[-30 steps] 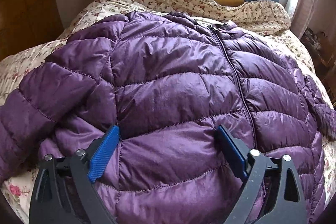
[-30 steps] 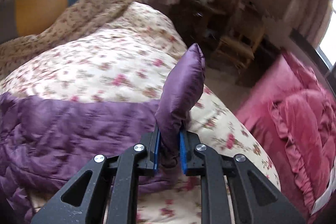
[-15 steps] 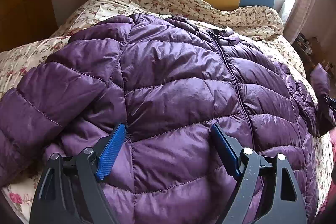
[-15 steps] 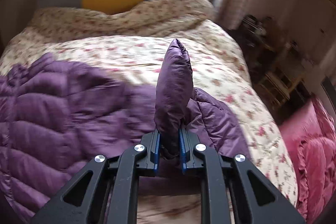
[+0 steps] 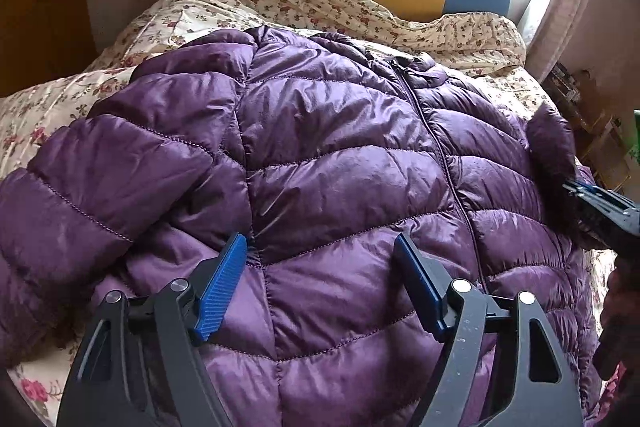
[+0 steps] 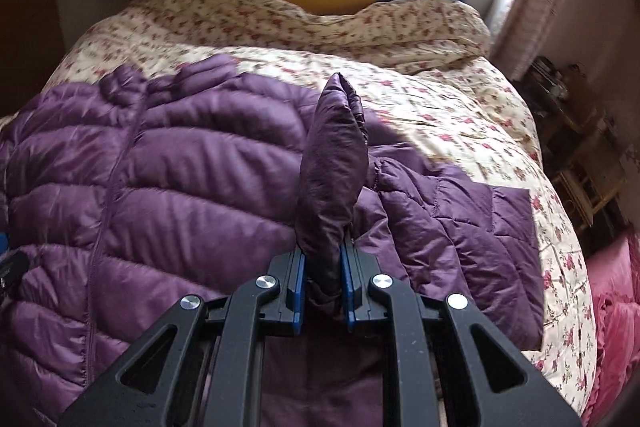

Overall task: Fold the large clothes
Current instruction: 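Carry the held sleeve across the jacket body and open the right tool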

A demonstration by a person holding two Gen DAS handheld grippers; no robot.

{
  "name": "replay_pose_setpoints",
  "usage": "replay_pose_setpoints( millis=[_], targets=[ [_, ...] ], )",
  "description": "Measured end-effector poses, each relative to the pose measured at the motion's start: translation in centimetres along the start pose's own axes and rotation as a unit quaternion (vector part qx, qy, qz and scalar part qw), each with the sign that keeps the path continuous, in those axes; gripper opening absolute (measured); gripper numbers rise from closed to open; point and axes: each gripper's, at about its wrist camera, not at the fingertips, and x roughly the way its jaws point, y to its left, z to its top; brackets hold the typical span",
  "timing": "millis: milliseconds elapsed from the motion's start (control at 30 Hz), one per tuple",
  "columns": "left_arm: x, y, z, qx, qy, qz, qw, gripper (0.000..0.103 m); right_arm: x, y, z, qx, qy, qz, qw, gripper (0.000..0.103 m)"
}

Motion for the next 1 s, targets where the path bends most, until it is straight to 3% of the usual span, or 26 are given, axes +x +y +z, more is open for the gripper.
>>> replay_pose_setpoints(
  millis=[200, 567, 633, 700, 800, 1000],
  targets=[
    [-0.5, 0.5, -0.1, 0.002, -0.001, -0.006, 1.0000, 0.076, -0.9, 4.2, -1.2, -0.090, -0.016, 0.006, 0.996, 0.014],
    [-2.4, 2.8, -0.2, -0.016, -0.007, -0.035, 0.9992, 0.076, -3.1, 12.1, -3.9, -0.231, -0.044, 0.057, 0.970, 0.017],
    [-3.0, 3.5, -0.2, -0.026, -0.008, -0.044, 0.9987, 0.076, -3.4, 13.0, -4.3, -0.242, -0.047, 0.066, 0.967, 0.028],
    [-3.4, 4.1, -0.2, -0.037, -0.008, -0.054, 0.9978, 0.076, -4.0, 13.9, -4.8, -0.255, -0.059, 0.070, 0.963, 0.052],
    [-4.1, 4.4, -0.1, -0.047, -0.009, -0.064, 0.9968, 0.076, -5.0, 14.9, -5.9, -0.275, -0.071, 0.072, 0.956, 0.058],
    [-5.5, 2.8, 0.6, -0.043, -0.013, -0.093, 0.9947, 0.076, -6.7, 13.8, -6.8, -0.272, -0.085, 0.065, 0.956, 0.084]
  ],
)
